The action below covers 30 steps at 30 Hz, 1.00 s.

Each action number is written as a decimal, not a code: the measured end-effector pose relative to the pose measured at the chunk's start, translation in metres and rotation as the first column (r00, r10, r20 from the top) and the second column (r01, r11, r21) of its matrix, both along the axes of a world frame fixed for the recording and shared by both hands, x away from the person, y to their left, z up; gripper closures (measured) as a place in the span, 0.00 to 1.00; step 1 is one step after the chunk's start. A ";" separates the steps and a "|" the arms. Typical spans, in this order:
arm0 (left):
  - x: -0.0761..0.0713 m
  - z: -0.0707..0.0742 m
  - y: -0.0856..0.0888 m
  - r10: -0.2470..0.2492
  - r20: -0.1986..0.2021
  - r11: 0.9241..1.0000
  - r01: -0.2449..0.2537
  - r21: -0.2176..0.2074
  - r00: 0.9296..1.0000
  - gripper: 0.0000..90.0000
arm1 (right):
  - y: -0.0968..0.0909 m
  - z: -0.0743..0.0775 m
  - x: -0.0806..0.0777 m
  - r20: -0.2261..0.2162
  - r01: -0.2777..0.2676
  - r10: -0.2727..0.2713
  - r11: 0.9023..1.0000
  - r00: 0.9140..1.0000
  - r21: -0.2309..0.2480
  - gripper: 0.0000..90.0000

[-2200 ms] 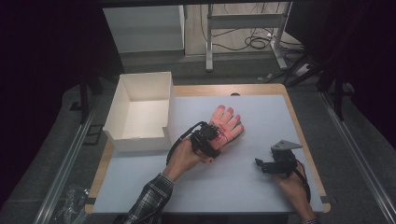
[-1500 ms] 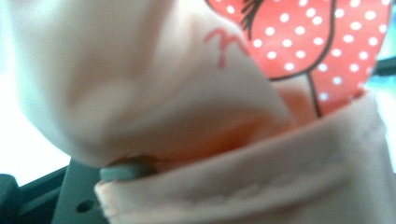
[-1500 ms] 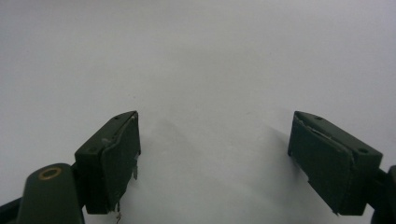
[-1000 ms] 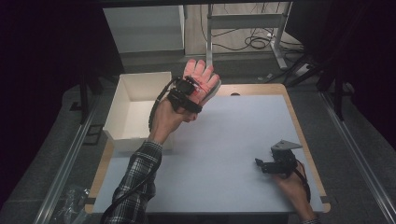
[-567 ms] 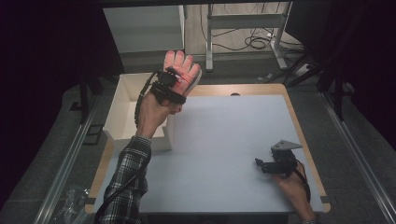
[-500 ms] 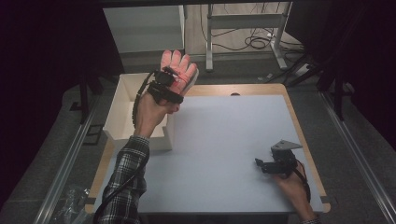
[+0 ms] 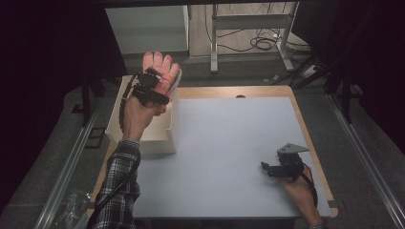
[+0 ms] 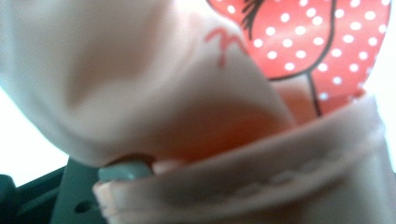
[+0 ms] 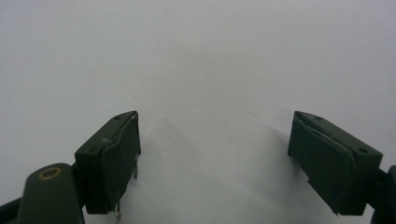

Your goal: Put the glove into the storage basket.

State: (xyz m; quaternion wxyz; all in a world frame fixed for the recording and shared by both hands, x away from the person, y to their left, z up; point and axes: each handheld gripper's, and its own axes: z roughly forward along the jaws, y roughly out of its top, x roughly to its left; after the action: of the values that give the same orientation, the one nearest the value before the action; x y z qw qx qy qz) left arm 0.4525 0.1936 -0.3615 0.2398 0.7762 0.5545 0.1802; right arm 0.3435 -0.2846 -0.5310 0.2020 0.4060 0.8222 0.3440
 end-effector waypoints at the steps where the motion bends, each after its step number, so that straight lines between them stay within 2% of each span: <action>1: 0.000 -0.005 0.007 0.017 -0.003 1.000 -0.017 -0.007 1.000 0.40 | 0.000 0.000 0.000 0.000 0.000 0.000 1.000 1.000 0.000 0.19; 6: 0.003 -0.017 0.018 0.047 -0.024 0.999 -0.048 -0.009 0.999 0.40 | 0.000 0.000 0.000 0.000 0.001 -0.001 1.000 1.000 0.000 0.19; 12: 0.010 -0.041 0.027 0.067 -0.059 0.998 -0.067 -0.005 0.996 0.40 | 0.000 0.000 0.000 0.000 0.001 -0.001 1.000 1.000 0.000 0.19; 13: 0.010 -0.041 0.027 0.067 -0.059 0.998 -0.067 -0.005 0.996 0.40 | 0.000 0.000 0.000 0.000 0.001 -0.001 1.000 1.000 0.000 0.19; 15: 0.013 -0.052 0.025 0.071 -0.078 0.997 -0.072 -0.007 0.994 0.40 | 0.000 0.000 0.000 0.000 0.001 -0.001 1.000 1.000 0.000 0.19; 16: 0.013 -0.052 0.025 0.071 -0.078 0.997 -0.072 -0.007 0.994 0.40 | 0.000 0.000 0.000 0.000 0.002 -0.002 1.000 1.000 0.000 0.19; 17: 0.015 -0.060 0.024 0.070 -0.091 0.997 -0.071 -0.011 0.993 0.40 | 0.000 0.000 0.000 0.000 0.002 -0.002 1.000 1.000 0.000 0.19; 18: 0.015 -0.060 0.024 0.070 -0.091 0.997 -0.071 -0.011 0.993 0.40 | 0.000 0.000 0.000 -0.001 0.001 -0.001 1.000 1.000 0.000 0.19; 20: 0.020 -0.071 0.021 0.063 -0.118 0.998 -0.064 -0.006 0.991 0.40 | 0.000 0.000 0.000 -0.001 0.001 -0.001 1.000 1.000 0.000 0.19; 23: 0.023 -0.078 0.018 0.063 -0.136 0.998 -0.064 -0.004 0.989 0.40 | 0.000 0.000 0.000 -0.001 0.002 -0.002 1.000 1.000 0.000 0.19; 25: 0.029 -0.087 0.015 0.064 -0.166 0.998 -0.064 0.009 0.984 0.39 | 0.000 0.000 0.000 -0.001 0.002 -0.002 1.000 1.000 0.000 0.19; 27: 0.030 -0.089 0.014 0.063 -0.173 0.998 -0.062 0.012 0.983 0.39 | 0.000 0.000 0.000 0.000 0.001 -0.001 1.000 1.000 0.000 0.19; 30: 0.036 -0.098 0.011 0.064 -0.205 0.998 -0.061 0.022 0.977 0.39 | 0.000 0.000 0.000 0.000 0.001 -0.001 1.000 1.000 0.000 0.19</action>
State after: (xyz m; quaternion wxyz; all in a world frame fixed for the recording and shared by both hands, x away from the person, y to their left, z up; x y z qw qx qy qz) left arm 0.4888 0.2042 -0.4597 0.1691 0.7748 0.5990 0.1107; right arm 0.3435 -0.2846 -0.5310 0.2021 0.4065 0.8220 0.3438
